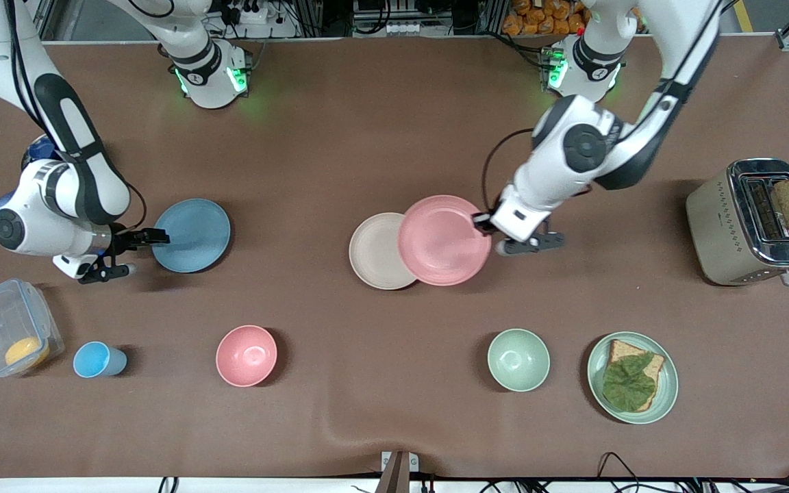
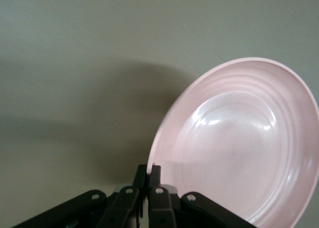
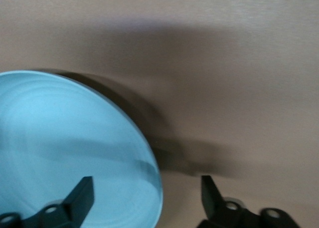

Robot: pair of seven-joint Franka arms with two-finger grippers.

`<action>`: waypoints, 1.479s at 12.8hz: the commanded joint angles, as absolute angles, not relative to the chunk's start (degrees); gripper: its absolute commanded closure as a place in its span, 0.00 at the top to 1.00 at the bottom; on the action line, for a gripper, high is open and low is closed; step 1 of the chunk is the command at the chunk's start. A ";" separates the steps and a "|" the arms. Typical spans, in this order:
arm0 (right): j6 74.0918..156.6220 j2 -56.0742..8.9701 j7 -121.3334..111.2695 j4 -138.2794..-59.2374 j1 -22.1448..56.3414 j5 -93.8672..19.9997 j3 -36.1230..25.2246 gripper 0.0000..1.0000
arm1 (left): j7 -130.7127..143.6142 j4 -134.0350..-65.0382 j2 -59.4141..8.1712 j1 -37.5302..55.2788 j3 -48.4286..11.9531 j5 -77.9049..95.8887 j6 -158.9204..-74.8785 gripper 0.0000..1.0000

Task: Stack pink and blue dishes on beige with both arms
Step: 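Carry the pink plate onto the beige plate with the left gripper, then release the pink plate while the right gripper lifts the blue plate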

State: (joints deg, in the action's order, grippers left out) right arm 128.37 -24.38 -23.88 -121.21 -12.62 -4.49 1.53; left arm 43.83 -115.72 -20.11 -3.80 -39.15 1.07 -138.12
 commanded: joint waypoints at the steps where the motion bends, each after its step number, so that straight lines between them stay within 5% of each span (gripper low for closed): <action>1: 128.50 -25.49 -24.87 -120.59 -12.04 -5.62 1.58 0.65 | 48.59 -113.91 -26.61 1.56 -38.76 0.80 -144.55 0.00; 4: 128.23 -25.84 -25.93 -120.41 -12.04 -5.62 1.58 0.23 | 50.79 -113.82 -31.10 3.95 -36.92 -4.73 -148.00 0.00; 8: 127.36 -26.80 -27.68 -119.09 -11.60 -5.62 1.49 0.00 | 51.15 -112.60 -34.89 5.88 -35.86 -7.12 -150.03 0.00; 12: 119.12 -27.25 -27.69 -113.66 -11.86 -5.62 1.49 0.00 | 51.15 -109.96 -35.95 14.22 -27.79 -7.47 -150.12 0.00; 15: 115.06 -27.16 -27.25 -110.75 -11.60 -5.62 1.49 0.00 | 51.07 -108.64 -36.56 14.41 -27.33 -7.47 -150.03 0.00; 16: 113.22 -27.16 -27.16 -109.44 -11.60 -5.62 1.49 0.00 | 50.98 -108.20 -36.82 14.33 -27.33 -7.47 -150.03 0.20; 18: 110.05 -27.16 -26.55 -106.80 -11.25 -5.62 1.49 0.00 | 51.15 -107.58 -36.48 14.24 -27.25 -7.47 -150.03 1.00; 19: 108.65 -27.16 -25.59 -105.74 -11.16 -5.62 1.49 0.00 | 51.15 -107.49 -36.21 14.15 -27.25 -7.47 -150.03 1.00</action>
State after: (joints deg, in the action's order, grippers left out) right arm 111.82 -26.07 -26.58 -109.22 -11.93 -4.64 1.72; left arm 49.73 -108.78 -35.96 13.90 -27.47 -5.84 -149.78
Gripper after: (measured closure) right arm 0.969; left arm 0.678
